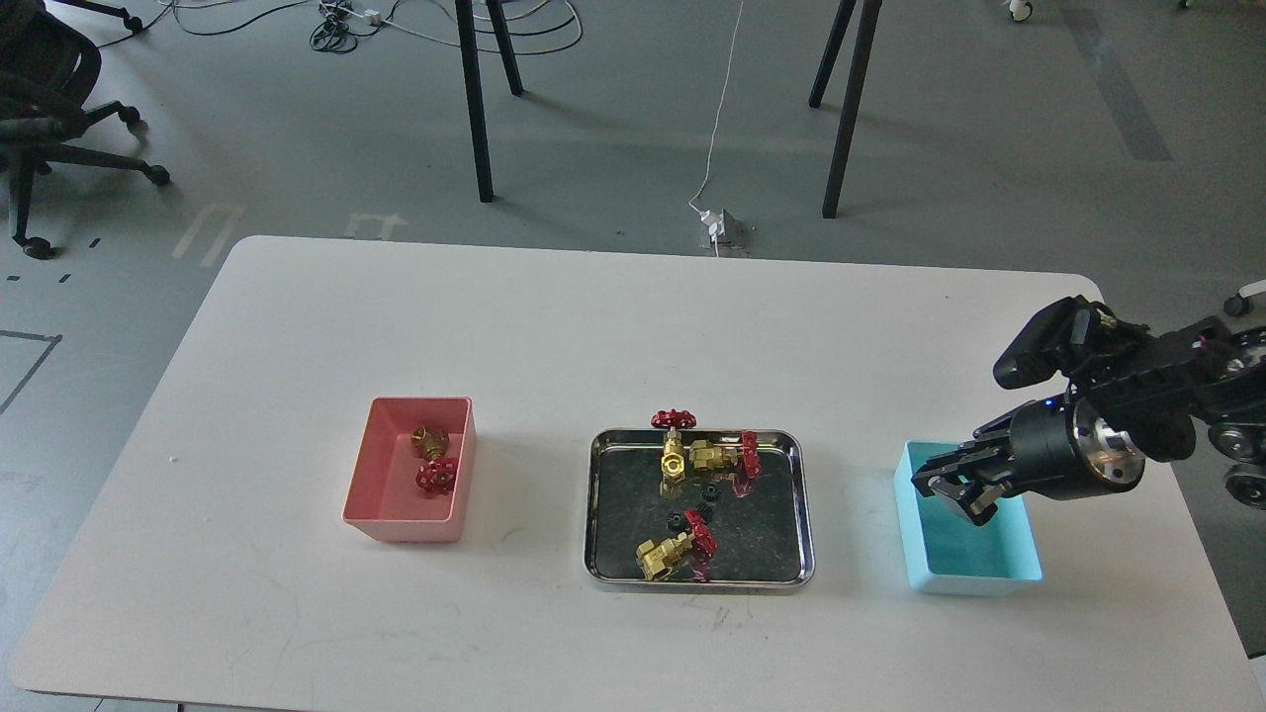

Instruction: Place valve in pink box and gear in blue box

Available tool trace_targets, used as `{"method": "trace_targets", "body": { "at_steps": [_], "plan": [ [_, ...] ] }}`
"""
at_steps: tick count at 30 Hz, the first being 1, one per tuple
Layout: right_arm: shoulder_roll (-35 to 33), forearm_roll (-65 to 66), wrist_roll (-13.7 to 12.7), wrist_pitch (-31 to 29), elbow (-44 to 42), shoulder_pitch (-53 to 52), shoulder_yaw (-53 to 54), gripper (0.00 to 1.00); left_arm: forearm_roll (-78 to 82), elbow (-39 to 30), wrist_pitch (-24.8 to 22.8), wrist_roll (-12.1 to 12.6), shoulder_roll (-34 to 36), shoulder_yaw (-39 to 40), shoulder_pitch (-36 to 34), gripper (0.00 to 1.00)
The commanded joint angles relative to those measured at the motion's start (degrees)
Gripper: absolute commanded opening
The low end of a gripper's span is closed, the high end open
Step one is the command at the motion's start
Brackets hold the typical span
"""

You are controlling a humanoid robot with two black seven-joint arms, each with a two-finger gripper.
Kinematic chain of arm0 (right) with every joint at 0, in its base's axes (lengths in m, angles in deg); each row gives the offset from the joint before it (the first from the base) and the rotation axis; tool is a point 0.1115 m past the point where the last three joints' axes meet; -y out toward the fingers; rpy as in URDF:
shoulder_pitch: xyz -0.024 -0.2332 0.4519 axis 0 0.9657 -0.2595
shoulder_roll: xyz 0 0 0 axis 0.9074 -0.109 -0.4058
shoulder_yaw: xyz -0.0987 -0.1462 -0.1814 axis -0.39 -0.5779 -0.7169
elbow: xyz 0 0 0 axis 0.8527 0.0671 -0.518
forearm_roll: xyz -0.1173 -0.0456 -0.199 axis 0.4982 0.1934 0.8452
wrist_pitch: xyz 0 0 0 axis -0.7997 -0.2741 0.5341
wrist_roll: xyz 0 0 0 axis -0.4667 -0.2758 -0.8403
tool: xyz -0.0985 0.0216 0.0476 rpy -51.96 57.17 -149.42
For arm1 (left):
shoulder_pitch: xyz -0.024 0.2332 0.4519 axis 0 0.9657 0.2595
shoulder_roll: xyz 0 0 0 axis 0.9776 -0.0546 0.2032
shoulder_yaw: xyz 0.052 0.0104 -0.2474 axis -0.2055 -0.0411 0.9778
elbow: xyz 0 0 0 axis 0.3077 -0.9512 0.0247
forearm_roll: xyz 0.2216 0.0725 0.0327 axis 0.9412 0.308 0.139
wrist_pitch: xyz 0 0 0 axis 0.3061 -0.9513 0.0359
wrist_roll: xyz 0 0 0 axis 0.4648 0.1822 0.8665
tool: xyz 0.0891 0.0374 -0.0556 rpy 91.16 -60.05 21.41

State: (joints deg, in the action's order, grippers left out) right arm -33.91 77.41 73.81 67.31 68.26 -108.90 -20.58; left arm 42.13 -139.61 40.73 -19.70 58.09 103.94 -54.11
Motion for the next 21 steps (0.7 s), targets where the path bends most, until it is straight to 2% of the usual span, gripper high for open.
{"method": "trace_targets", "body": {
  "at_steps": [1,4,8,12,21],
  "plan": [
    [-6.72,0.46,0.03,-0.03,1.13,2.48,-0.07,0.16,-0.09,0.02,0.05,-0.09,0.41,-0.01,0.34,0.99],
    [-6.91,0.9,-0.06,0.58,0.25,4.51,0.45,0.19,-0.09,-0.07,0.05,-0.09,0.58,-0.01,0.43,0.99],
    [-5.68,0.73,-0.41,1.11,-1.94,6.27,2.64,0.3,-0.09,-0.07,0.14,-0.09,1.11,0.08,0.43,0.99],
    [-3.13,0.37,-0.32,1.99,-4.84,9.07,4.49,0.36,-0.09,0.02,0.14,-0.09,1.11,0.08,0.43,0.99],
    [-2.33,-1.03,-0.32,2.25,-4.85,11.98,10.2,0.47,-0.09,-0.07,0.14,0.18,1.02,0.08,0.43,0.99]
  ]
}}
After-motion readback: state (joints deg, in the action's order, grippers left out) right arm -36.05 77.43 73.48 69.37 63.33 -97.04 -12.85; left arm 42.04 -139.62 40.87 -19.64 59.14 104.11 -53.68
